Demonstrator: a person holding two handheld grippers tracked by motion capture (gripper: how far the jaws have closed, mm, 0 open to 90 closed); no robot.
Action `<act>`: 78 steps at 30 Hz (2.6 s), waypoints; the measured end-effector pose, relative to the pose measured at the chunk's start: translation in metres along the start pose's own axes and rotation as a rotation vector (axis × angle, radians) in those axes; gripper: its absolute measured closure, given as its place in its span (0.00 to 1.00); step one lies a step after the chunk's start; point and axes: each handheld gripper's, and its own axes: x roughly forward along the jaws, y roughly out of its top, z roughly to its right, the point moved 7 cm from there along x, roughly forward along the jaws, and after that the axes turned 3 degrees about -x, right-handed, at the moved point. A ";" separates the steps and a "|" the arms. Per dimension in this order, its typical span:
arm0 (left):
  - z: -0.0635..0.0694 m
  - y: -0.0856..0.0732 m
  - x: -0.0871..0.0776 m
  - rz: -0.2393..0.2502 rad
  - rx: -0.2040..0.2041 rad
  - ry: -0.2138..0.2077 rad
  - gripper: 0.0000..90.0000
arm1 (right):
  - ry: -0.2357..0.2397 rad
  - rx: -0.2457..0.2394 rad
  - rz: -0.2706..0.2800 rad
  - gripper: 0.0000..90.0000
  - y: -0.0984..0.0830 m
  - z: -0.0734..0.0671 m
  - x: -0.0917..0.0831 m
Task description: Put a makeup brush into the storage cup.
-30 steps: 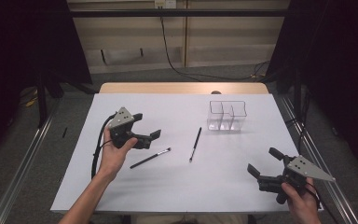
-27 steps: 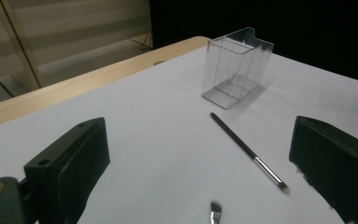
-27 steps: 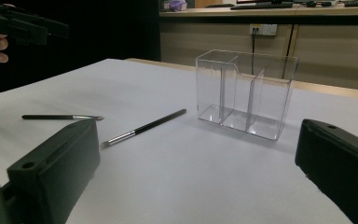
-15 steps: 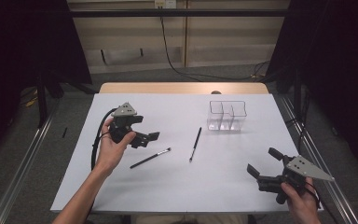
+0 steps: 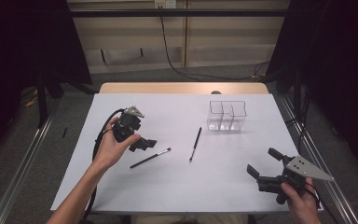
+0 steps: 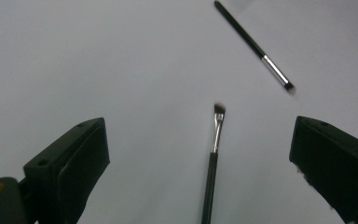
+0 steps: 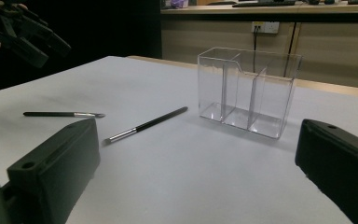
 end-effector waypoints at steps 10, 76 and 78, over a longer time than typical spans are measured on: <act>0.003 -0.011 0.010 -0.149 0.047 0.005 0.09 | 0.003 -0.009 -0.006 0.00 -0.001 0.000 0.001; 0.008 -0.054 0.045 -0.645 0.119 0.039 0.94 | 0.024 -0.025 -0.031 0.00 -0.003 -0.005 0.002; 0.008 -0.055 0.044 -0.638 0.124 0.048 0.94 | 0.025 -0.023 -0.031 0.00 -0.003 -0.005 0.002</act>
